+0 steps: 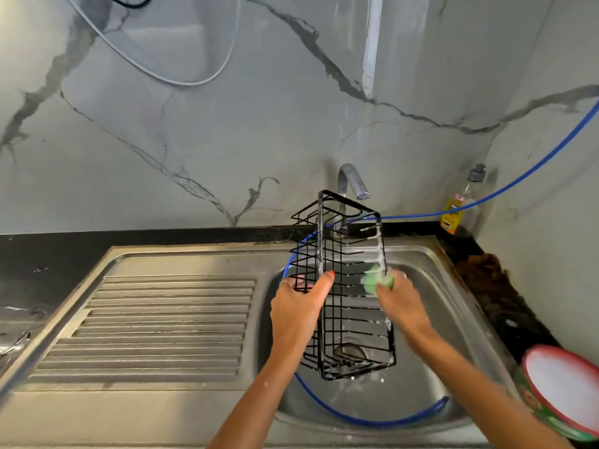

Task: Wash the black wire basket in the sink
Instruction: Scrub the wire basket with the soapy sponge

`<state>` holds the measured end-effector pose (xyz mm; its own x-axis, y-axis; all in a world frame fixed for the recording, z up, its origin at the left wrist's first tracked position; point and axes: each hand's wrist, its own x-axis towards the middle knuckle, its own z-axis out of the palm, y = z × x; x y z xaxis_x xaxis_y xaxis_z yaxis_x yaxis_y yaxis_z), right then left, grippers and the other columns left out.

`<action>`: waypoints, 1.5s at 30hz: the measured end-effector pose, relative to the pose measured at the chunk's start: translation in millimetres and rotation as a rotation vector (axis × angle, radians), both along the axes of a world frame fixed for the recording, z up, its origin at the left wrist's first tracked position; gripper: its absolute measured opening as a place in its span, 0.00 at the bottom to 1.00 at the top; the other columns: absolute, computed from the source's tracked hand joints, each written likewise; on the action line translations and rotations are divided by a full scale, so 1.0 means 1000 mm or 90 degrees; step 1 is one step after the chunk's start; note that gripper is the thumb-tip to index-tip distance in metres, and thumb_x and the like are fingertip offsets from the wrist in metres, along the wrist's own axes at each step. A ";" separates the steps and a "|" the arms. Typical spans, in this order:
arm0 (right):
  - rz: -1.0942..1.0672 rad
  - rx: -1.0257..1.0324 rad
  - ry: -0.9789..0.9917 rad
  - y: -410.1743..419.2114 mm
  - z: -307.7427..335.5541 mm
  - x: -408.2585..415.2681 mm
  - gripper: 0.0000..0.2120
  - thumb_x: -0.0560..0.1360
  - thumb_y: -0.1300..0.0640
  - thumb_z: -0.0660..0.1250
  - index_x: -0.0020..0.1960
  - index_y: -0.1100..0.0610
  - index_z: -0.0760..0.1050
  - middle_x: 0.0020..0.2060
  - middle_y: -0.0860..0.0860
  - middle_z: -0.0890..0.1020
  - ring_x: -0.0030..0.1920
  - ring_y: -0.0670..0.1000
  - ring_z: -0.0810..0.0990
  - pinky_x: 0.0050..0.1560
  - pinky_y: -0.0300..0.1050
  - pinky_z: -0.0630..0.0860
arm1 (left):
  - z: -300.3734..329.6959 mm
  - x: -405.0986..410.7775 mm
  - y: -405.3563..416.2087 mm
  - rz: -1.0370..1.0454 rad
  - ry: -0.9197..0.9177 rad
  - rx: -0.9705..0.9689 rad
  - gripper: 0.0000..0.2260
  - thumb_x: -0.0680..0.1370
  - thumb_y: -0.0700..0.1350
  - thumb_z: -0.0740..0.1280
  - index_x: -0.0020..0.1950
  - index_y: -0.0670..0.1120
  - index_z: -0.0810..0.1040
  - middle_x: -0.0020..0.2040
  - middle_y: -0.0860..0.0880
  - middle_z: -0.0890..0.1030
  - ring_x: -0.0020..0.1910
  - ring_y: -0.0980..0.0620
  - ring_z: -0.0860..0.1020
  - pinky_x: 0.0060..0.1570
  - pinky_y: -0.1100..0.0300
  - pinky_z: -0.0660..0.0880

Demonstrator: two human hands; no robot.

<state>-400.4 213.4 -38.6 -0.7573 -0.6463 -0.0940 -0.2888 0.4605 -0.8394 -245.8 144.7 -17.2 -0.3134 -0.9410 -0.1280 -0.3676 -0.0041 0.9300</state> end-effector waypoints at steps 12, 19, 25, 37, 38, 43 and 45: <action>0.022 0.023 -0.051 0.023 -0.001 0.009 0.11 0.79 0.63 0.55 0.42 0.58 0.73 0.38 0.53 0.78 0.39 0.50 0.75 0.41 0.46 0.71 | 0.001 0.000 -0.002 -0.021 0.006 0.060 0.31 0.58 0.72 0.64 0.50 0.52 0.80 0.47 0.50 0.83 0.47 0.49 0.82 0.53 0.48 0.79; 0.096 0.191 0.019 0.044 -0.028 0.024 0.11 0.79 0.61 0.55 0.49 0.61 0.75 0.46 0.55 0.80 0.47 0.55 0.78 0.47 0.46 0.74 | 0.013 0.000 -0.006 0.010 0.023 0.003 0.32 0.66 0.68 0.65 0.47 0.39 0.82 0.41 0.47 0.83 0.43 0.46 0.80 0.42 0.53 0.72; 0.174 0.315 -0.063 0.055 -0.020 -0.007 0.11 0.75 0.63 0.58 0.46 0.64 0.80 0.43 0.58 0.83 0.40 0.54 0.81 0.46 0.48 0.80 | 0.012 0.012 -0.008 -0.014 -0.002 0.015 0.28 0.67 0.68 0.67 0.50 0.44 0.78 0.45 0.51 0.81 0.47 0.46 0.81 0.49 0.49 0.75; 0.032 -0.084 0.139 -0.045 0.072 -0.034 0.20 0.75 0.72 0.49 0.60 0.59 0.71 0.49 0.57 0.76 0.38 0.46 0.71 0.33 0.37 0.65 | 0.010 0.026 0.000 -0.110 -0.006 -0.081 0.27 0.63 0.68 0.65 0.43 0.44 0.82 0.39 0.46 0.83 0.43 0.45 0.82 0.52 0.43 0.79; 0.040 -0.113 0.141 -0.046 0.074 -0.030 0.20 0.75 0.72 0.49 0.58 0.60 0.72 0.48 0.56 0.75 0.36 0.45 0.70 0.31 0.35 0.65 | 0.010 0.028 -0.001 -0.106 -0.003 -0.075 0.27 0.62 0.68 0.65 0.44 0.46 0.82 0.40 0.47 0.83 0.44 0.46 0.82 0.53 0.43 0.78; 0.089 -0.250 0.166 -0.044 0.083 -0.019 0.16 0.75 0.74 0.51 0.52 0.62 0.73 0.48 0.58 0.77 0.38 0.52 0.74 0.33 0.28 0.69 | 0.017 0.035 -0.006 -0.109 -0.018 -0.083 0.25 0.62 0.68 0.65 0.43 0.48 0.81 0.42 0.51 0.84 0.45 0.50 0.82 0.53 0.47 0.78; 0.125 -0.306 0.159 -0.047 0.090 -0.009 0.14 0.77 0.72 0.52 0.52 0.61 0.74 0.48 0.61 0.78 0.43 0.61 0.76 0.38 0.36 0.75 | 0.018 0.032 -0.003 -0.114 -0.041 -0.095 0.21 0.63 0.65 0.67 0.42 0.48 0.80 0.41 0.50 0.84 0.44 0.49 0.82 0.49 0.52 0.78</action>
<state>-409.4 166.6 51.7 -0.5805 -0.7028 0.4112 -0.5469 -0.0375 -0.8363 -214.0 141.6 0.9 -0.4721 -0.8814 -0.0166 -0.4086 0.2021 0.8901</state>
